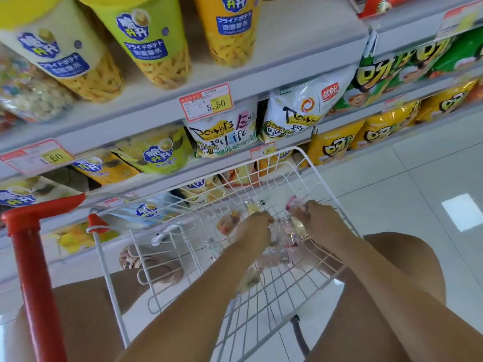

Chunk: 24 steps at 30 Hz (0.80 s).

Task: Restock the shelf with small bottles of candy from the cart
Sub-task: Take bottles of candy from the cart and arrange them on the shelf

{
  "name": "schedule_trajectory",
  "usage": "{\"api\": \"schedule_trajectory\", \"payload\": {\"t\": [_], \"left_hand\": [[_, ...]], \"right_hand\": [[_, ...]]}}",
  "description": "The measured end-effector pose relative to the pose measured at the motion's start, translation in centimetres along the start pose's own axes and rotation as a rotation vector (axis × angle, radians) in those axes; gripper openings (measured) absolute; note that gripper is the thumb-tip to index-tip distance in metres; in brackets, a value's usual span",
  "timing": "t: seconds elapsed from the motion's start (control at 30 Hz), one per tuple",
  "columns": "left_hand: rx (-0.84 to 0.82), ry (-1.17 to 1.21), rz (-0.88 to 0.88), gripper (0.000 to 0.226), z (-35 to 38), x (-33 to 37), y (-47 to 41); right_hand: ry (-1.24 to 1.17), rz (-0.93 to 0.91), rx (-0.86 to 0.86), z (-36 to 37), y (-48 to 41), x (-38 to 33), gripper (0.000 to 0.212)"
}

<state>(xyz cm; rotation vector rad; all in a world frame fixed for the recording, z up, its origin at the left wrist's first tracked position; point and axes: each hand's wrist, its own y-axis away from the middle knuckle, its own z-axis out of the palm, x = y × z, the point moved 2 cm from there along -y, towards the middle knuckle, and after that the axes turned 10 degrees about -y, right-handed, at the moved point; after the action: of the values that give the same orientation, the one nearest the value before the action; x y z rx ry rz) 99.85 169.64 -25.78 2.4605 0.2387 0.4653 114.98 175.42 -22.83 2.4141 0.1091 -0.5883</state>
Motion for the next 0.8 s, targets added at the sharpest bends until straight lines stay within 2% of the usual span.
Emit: {"api": "schedule_trajectory", "payload": {"t": [0.07, 0.1, 0.17, 0.3, 0.43, 0.57, 0.67, 0.77, 0.8], "left_hand": [[-0.008, -0.105, 0.149, 0.036, 0.4, 1.9, -2.0], [-0.065, -0.131, 0.149, 0.037, 1.1, 2.4, -2.9], [-0.152, -0.28, 0.117, 0.039, 2.6, 3.0, -4.5], [-0.177, -0.409, 0.056, 0.048, 4.3, 3.4, -5.7], [-0.139, -0.3, 0.076, 0.055, 3.7, 4.0, -5.8], [-0.257, 0.004, 0.121, 0.048, 3.6, 6.0, -4.7], [-0.276, 0.209, 0.118, 0.043, 4.3, 7.4, -3.7], [-0.247, 0.225, 0.16, 0.014, 4.3, 7.3, -2.6], [-0.223, 0.244, 0.159, 0.011, 3.8, 6.7, -2.2]], "right_hand": [[0.139, -0.093, 0.042, -0.7, 1.6, 0.3, 0.025], [0.203, -0.117, 0.062, -0.9, 2.1, 0.5, 0.021], [0.257, -0.108, 0.084, -1.0, 2.9, 1.0, 0.025], [0.176, -0.128, 0.075, -1.6, 3.9, 0.9, 0.029], [0.239, -0.156, 0.091, -1.5, 4.0, 1.2, 0.029], [0.142, -0.125, 0.15, -1.5, 4.8, 2.2, 0.032], [0.06, -0.122, 0.2, -1.8, 5.8, 2.5, 0.034], [-0.051, -0.114, 0.239, -2.2, 6.6, 2.5, 0.031], [-0.111, -0.1, 0.249, -2.6, 6.8, 2.3, 0.03]]}}
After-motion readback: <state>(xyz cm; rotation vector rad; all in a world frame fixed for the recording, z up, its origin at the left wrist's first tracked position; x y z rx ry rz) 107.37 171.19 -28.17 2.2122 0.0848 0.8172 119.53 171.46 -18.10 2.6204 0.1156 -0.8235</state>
